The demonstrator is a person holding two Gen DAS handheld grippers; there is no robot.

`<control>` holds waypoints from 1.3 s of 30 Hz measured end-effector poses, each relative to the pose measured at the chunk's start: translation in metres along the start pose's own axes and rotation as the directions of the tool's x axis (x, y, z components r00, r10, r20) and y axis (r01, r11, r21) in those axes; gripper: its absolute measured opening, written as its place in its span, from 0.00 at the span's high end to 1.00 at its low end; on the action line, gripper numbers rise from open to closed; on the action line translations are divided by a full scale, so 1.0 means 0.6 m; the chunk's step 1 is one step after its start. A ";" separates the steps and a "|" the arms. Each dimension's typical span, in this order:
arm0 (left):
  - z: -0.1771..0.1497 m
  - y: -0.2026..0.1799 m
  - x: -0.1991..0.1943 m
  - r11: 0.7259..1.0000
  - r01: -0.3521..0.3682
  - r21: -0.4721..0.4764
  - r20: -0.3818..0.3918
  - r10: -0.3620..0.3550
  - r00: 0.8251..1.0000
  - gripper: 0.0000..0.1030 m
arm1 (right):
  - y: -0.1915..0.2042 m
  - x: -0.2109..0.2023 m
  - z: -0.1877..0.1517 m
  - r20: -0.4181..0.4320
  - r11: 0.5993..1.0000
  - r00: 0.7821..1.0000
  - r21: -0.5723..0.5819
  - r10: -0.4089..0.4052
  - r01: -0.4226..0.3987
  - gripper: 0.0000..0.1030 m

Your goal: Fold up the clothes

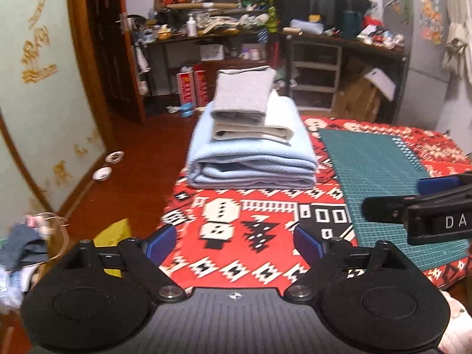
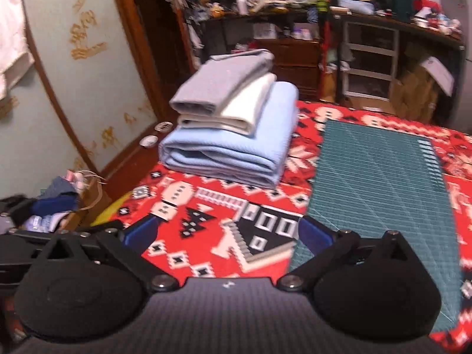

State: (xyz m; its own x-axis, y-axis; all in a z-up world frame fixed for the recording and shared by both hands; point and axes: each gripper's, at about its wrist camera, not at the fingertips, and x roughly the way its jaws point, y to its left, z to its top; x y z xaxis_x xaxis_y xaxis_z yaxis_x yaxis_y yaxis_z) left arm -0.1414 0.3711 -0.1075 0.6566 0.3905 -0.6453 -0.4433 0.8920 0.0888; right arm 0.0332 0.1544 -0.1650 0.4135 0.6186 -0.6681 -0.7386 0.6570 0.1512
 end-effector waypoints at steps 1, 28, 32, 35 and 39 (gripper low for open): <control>0.009 -0.002 -0.010 1.000 -0.013 0.012 -0.012 0.013 1.000 0.06 | 0.002 -0.011 0.003 -0.001 1.000 1.000 -0.007 -0.021 0.021 0.00; 0.117 -0.012 -0.229 0.989 -0.074 -0.130 -0.032 0.070 0.997 0.04 | 0.080 -0.324 0.126 0.048 0.987 0.989 -0.067 -0.140 0.143 0.00; 0.115 -0.010 -0.230 0.987 -0.090 -0.134 -0.034 0.086 0.996 0.04 | 0.083 -0.322 0.120 0.036 0.988 0.990 -0.066 -0.137 0.139 0.00; 0.114 -0.008 -0.233 0.985 -0.102 -0.136 -0.030 0.099 0.995 0.04 | 0.084 -0.320 0.115 0.034 0.987 0.989 -0.075 -0.141 0.143 0.00; 0.113 -0.011 -0.238 0.985 -0.115 -0.128 -0.022 0.113 0.993 0.04 | 0.080 -0.316 0.114 0.032 0.989 0.991 -0.067 -0.131 0.133 0.00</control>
State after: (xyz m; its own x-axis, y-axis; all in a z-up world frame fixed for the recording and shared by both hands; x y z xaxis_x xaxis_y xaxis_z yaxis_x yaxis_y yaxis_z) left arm -0.1906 0.3249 0.0356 0.5888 0.4839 -0.6474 -0.5901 0.8047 0.0648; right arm -0.0444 0.0983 0.0187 0.5233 0.5404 -0.6589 -0.7112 0.7029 0.0118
